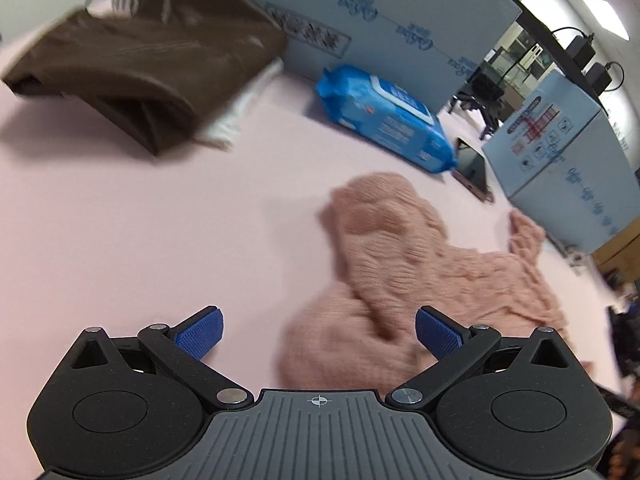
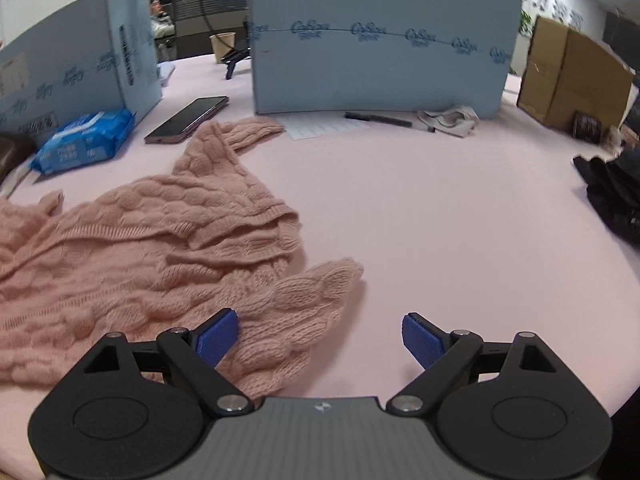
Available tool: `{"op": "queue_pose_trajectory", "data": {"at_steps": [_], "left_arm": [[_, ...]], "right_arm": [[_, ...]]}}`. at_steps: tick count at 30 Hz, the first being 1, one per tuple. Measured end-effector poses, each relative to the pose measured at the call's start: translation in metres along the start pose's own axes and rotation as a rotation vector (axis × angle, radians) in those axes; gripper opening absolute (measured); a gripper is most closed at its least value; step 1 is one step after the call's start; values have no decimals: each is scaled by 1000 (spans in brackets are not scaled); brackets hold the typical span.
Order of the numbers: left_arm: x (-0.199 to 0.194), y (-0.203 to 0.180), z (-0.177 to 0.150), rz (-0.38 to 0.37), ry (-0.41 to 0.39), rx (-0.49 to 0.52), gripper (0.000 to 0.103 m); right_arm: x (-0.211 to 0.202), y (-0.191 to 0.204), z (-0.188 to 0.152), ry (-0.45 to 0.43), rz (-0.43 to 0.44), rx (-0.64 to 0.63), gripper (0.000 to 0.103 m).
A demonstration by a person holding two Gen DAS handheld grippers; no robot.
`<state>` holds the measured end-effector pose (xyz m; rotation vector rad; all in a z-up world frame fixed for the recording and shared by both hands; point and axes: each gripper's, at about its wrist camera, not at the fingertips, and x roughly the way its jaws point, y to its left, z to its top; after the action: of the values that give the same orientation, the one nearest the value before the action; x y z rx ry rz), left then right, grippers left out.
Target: Fold clothes
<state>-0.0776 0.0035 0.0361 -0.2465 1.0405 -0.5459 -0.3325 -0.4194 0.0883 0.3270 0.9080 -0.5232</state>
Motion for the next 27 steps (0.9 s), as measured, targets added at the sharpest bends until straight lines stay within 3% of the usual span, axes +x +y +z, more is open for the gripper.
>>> {"op": "queue_pose_trajectory", "data": {"at_steps": [4, 7, 8, 9, 10, 11, 12, 15, 19, 24, 27], "left_arm": [[20, -26, -2, 106, 63, 87, 102], [32, -48, -11, 218, 99, 196, 101], [32, -52, -13, 227, 100, 205, 96], [30, -56, -15, 224, 98, 206, 90], [28, -58, -17, 220, 95, 202, 78], [26, -59, -18, 214, 92, 191, 64], [22, -59, -18, 209, 92, 174, 48], [9, -49, -18, 154, 96, 82, 27], [-11, -45, -14, 75, 70, -16, 26], [-41, -27, -15, -63, 7, -170, 28], [-41, -8, -18, -16, 27, -299, 29]], "right_arm": [[19, -11, 5, 33, 52, 52, 86], [37, -14, 2, 82, 120, 106, 69], [38, -14, 1, 73, 127, 113, 67], [38, -14, 1, 67, 142, 112, 57], [38, -15, 1, 68, 174, 107, 49], [38, -16, 2, 75, 216, 109, 31], [38, -18, 3, 87, 248, 119, 20], [36, -27, 6, 82, 315, 185, 16], [21, -45, 14, 36, 468, 319, 14], [6, -73, 31, -26, 583, 443, 13], [4, -92, 35, -61, 652, 556, 13]]}}
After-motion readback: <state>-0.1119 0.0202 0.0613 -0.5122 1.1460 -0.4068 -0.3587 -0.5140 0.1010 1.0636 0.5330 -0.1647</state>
